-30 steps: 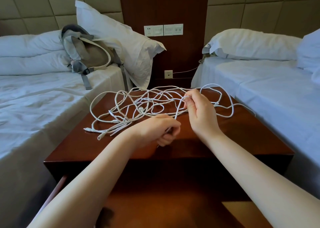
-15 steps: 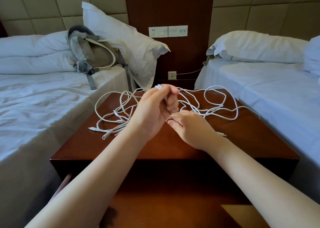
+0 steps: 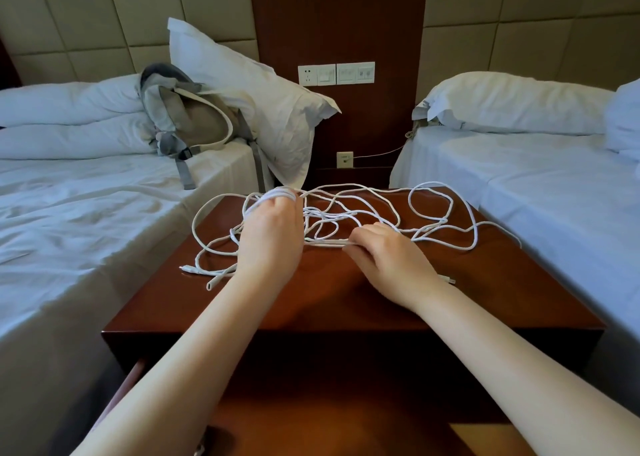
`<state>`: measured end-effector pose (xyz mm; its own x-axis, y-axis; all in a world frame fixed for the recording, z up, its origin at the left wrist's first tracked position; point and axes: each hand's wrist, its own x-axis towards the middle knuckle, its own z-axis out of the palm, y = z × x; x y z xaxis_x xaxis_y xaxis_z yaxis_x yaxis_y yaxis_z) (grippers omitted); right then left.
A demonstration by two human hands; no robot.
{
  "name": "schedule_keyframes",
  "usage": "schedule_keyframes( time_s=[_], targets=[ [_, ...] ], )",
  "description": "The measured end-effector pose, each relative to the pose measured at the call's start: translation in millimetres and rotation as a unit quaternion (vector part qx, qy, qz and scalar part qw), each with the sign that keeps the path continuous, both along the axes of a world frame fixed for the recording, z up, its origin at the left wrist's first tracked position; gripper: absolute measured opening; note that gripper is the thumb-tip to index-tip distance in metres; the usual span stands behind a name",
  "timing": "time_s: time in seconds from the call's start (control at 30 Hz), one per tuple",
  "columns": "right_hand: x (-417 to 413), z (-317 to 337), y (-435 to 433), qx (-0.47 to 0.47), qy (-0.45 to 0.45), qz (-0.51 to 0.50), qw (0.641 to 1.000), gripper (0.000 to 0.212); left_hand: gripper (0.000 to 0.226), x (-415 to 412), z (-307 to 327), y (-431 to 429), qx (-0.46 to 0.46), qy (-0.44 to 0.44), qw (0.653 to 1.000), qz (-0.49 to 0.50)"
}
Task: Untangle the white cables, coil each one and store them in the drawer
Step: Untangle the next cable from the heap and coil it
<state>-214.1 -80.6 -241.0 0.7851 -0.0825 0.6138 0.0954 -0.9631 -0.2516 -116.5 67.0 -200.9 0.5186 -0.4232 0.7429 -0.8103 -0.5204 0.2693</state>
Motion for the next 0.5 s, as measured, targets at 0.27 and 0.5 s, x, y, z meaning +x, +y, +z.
schedule_keyframes(
  time_s=[0.27, 0.5],
  targets=[
    [-4, 6, -5, 0.009, -0.254, -0.034, 0.967, 0.028, 0.034, -18, -7, -15, 0.053, 0.206, 0.976, -0.051],
    [-6, 7, -8, 0.069, -0.278, -0.031, 0.957, 0.030, 0.040, -27, -3, -8, 0.068, 0.570, 0.724, -0.381]
  ],
)
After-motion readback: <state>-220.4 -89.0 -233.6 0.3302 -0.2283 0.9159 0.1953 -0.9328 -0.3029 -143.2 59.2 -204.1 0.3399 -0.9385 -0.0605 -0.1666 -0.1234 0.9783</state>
